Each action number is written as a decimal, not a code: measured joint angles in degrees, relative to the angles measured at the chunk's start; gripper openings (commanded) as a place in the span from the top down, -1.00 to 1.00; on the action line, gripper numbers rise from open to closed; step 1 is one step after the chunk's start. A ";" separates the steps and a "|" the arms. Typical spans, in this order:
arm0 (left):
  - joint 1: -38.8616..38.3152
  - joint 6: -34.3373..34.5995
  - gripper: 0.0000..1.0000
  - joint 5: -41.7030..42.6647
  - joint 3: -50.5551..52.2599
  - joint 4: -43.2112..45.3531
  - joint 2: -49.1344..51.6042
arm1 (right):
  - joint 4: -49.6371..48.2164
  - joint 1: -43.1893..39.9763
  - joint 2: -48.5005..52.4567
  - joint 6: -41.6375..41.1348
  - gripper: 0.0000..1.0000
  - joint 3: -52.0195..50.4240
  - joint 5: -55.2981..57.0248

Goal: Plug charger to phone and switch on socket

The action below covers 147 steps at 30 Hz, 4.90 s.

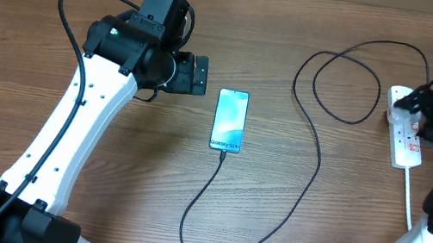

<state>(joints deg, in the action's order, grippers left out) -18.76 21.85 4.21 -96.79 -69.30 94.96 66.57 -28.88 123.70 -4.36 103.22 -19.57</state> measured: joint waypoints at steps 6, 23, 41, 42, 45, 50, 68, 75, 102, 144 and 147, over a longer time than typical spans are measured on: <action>0.00 0.00 -0.99 0.00 0.00 0.00 0.00 | 6.34 -0.79 -4.20 -0.44 -0.83 6.82 1.88; 0.00 0.00 -0.99 0.00 0.00 0.00 0.00 | 18.82 3.48 -24.81 -0.79 -1.00 8.52 2.03; 0.00 0.00 -0.99 0.00 0.00 0.00 0.00 | 18.75 3.48 -24.52 -0.79 -1.00 8.52 2.03; 0.00 0.00 -0.99 -0.02 0.00 0.00 0.00 | 18.78 3.48 -24.55 -0.79 -1.00 8.52 2.01; 0.00 0.00 -0.99 0.00 0.00 0.00 0.00 | 18.78 3.48 -24.52 -0.81 -1.00 8.52 2.03; 0.00 0.00 -0.99 0.00 0.00 -0.20 0.00 | 18.78 3.48 -24.52 -0.79 -1.00 8.52 2.03; 0.00 -0.02 -0.99 -5.20 11.54 7.72 -8.90 | 18.78 3.48 -24.52 -0.76 -1.00 8.52 2.03; 0.00 -0.04 -0.99 -9.68 29.55 16.70 -26.03 | 18.80 3.48 -24.52 -0.76 -1.00 8.52 2.03; 11.04 -0.87 -0.99 -12.17 94.71 88.11 -87.27 | 18.80 3.48 -24.52 -0.83 -1.00 8.52 2.03; 12.13 -18.12 -0.99 -7.80 96.30 64.92 -94.12 | 18.75 3.48 -24.52 -0.79 -1.00 8.52 2.03; 12.13 -20.15 -0.99 -6.97 96.30 64.83 -94.12 | 18.78 3.48 -24.52 -0.79 -1.00 8.52 2.03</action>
<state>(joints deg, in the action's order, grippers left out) -6.63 1.69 -2.76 -0.49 -4.47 0.84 85.34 -25.41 99.18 -5.15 111.74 -17.54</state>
